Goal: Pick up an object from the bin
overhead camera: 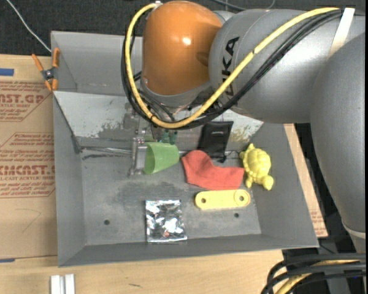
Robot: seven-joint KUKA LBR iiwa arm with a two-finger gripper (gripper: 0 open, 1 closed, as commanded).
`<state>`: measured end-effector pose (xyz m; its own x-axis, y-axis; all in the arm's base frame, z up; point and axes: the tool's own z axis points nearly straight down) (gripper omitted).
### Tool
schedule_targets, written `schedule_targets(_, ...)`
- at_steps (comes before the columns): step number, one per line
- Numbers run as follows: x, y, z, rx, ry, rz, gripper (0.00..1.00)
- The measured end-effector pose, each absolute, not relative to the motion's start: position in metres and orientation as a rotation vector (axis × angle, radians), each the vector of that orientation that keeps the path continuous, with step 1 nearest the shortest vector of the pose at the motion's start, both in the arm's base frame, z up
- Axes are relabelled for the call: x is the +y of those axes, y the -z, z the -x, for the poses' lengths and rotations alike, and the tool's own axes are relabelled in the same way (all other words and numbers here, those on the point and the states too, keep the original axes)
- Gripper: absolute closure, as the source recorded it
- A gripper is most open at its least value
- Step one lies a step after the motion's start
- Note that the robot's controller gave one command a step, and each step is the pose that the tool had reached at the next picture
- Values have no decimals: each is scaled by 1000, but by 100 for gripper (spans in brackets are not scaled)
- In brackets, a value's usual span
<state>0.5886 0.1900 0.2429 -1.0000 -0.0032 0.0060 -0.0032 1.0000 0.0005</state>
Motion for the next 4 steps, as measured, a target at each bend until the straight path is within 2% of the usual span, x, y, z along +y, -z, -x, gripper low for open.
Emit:
schedule_targets(1, 189, -248, -590, -3144, 3, -1, 0)
schedule_targets(2, 162, -244, -578, -3136, 1, -29, 0)
schedule_targets(3, 154, -246, -567, -3141, 3, -110, 0)
schedule_targets(4, 98, -176, -575, -3122, 1, -262, 0)
